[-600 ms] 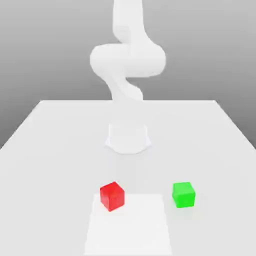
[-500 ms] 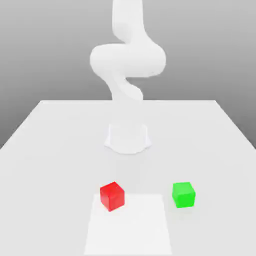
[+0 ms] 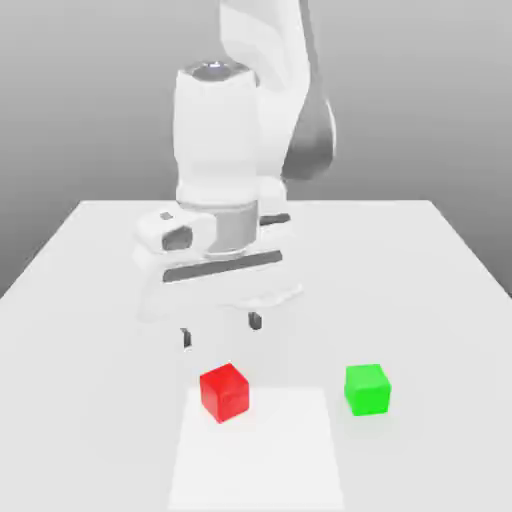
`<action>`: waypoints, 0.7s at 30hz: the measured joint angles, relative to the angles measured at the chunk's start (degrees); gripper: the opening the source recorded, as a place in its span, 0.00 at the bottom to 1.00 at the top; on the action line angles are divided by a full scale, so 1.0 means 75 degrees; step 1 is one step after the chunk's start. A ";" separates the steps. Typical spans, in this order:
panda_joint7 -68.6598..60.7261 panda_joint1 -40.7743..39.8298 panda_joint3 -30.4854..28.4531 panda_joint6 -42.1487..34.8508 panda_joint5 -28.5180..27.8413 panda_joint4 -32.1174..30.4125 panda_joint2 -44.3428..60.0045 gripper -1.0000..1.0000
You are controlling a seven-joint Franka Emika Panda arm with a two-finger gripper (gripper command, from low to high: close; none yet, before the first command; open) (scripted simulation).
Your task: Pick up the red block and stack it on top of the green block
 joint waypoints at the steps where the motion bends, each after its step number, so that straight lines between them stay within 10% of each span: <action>1: -0.0256 0.0092 -0.0010 0.0298 0.0231 -0.0030 0.0377 0.50; 6: -0.1139 -0.0735 0.1061 0.1530 0.1330 0.0110 0.1863 0.50; 7: -0.1199 -0.0861 0.1205 0.1664 0.1408 0.0133 0.2020 0.00; 21: -0.0329 -0.0858 0.0851 0.0138 0.0197 -0.0133 0.0230 0.00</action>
